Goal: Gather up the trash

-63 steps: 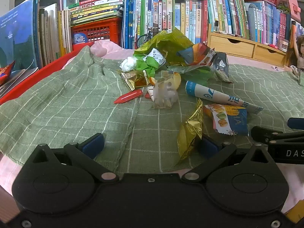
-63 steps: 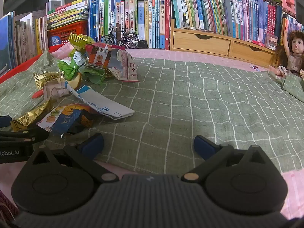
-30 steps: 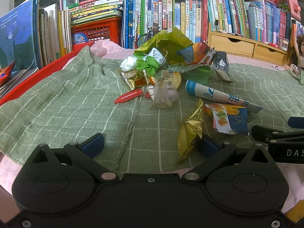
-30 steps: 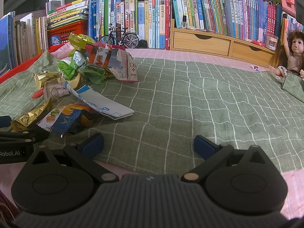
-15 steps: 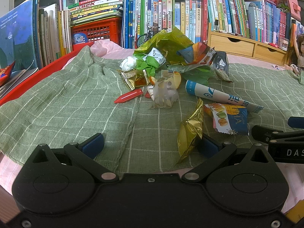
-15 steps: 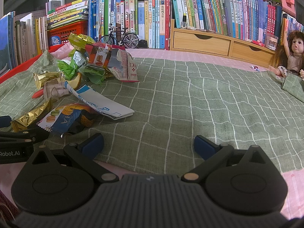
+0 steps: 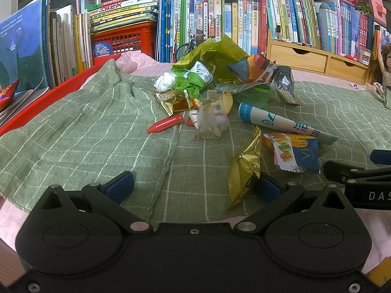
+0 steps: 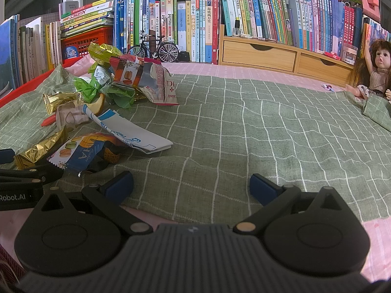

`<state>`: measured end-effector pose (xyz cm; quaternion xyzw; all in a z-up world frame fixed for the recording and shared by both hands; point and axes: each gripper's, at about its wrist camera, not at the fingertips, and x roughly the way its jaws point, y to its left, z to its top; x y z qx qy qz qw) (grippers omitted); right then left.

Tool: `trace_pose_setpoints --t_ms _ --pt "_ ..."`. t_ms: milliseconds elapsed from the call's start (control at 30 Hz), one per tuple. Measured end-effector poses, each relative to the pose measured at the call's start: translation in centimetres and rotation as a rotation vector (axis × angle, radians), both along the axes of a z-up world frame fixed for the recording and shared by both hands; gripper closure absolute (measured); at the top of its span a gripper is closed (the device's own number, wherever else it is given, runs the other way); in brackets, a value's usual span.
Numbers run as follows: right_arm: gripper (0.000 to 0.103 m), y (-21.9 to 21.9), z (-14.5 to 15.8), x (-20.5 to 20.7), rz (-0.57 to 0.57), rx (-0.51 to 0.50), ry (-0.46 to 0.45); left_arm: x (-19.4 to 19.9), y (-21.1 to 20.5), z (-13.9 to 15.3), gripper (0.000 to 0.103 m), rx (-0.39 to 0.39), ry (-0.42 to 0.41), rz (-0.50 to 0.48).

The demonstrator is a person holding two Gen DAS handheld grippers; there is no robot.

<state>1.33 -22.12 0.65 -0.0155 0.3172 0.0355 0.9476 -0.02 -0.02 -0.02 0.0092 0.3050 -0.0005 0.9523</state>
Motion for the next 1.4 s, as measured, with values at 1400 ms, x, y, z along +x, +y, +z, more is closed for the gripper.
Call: trace_pose_setpoints --t_ms 1400 --pt "0.011 -3.4 3.3 -0.4 0.098 0.115 -0.070 -2.6 1.2 3.5 0.002 -0.032 -0.087 -0.144"
